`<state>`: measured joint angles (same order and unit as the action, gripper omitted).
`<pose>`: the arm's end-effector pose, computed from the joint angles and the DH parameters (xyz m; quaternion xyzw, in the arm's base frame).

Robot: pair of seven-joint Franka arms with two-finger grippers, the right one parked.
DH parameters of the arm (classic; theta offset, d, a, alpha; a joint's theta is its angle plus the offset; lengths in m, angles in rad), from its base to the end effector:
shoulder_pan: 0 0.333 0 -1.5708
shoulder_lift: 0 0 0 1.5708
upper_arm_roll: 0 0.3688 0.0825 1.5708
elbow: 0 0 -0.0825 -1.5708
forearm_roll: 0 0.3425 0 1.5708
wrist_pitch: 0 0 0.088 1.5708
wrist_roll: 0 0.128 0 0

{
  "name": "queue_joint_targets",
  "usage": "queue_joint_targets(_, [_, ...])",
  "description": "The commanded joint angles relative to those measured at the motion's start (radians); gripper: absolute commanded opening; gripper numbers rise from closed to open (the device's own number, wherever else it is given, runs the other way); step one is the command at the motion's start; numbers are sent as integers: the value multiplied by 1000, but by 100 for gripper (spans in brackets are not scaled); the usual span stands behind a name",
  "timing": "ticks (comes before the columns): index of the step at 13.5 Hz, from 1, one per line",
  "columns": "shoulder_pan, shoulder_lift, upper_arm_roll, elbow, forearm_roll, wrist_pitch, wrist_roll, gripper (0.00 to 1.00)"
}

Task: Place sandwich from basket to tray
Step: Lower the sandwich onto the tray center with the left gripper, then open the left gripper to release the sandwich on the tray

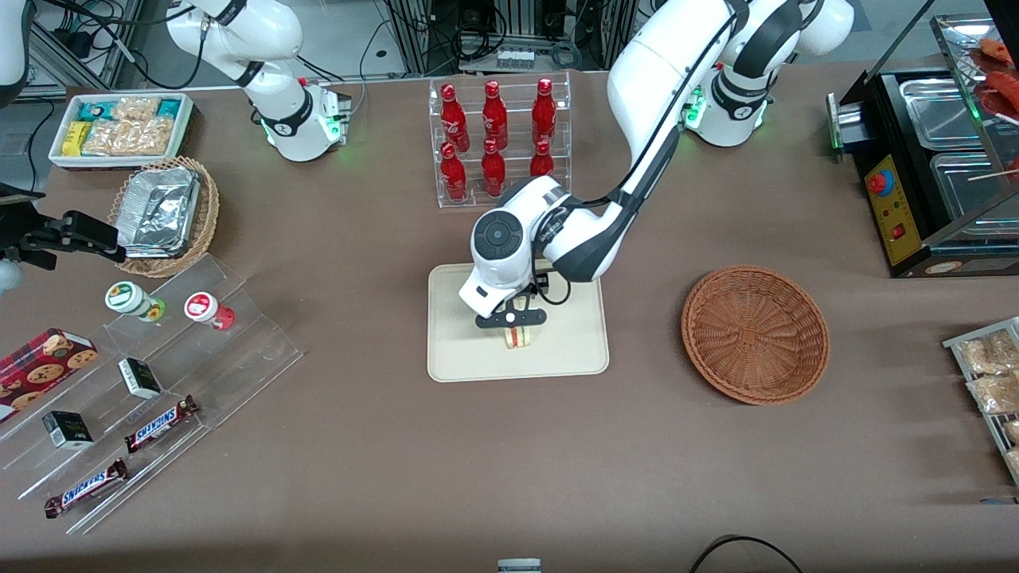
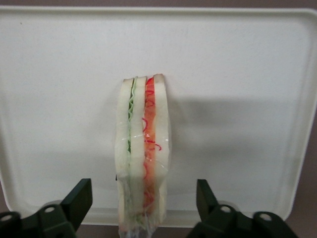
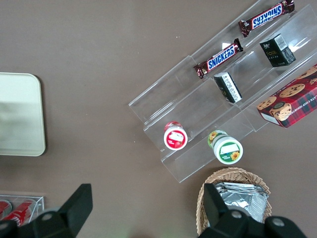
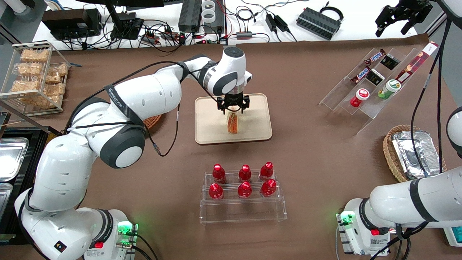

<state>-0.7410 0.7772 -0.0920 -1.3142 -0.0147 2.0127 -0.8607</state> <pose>0.5053 -0.5314 0.3064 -0.9981 -0.0291 0.0545 0.0024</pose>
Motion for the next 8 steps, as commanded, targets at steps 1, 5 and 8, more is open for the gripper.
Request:
queue_joint_targets(1, [-1, -70, 9, 9, -11, -52, -14, 100])
queue_joint_targets(5, [26, -157, 15, 9, -8, -113, 27, 100])
queue_joint_targets(8, [78, -223, 15, -7, -10, -179, 69, 100])
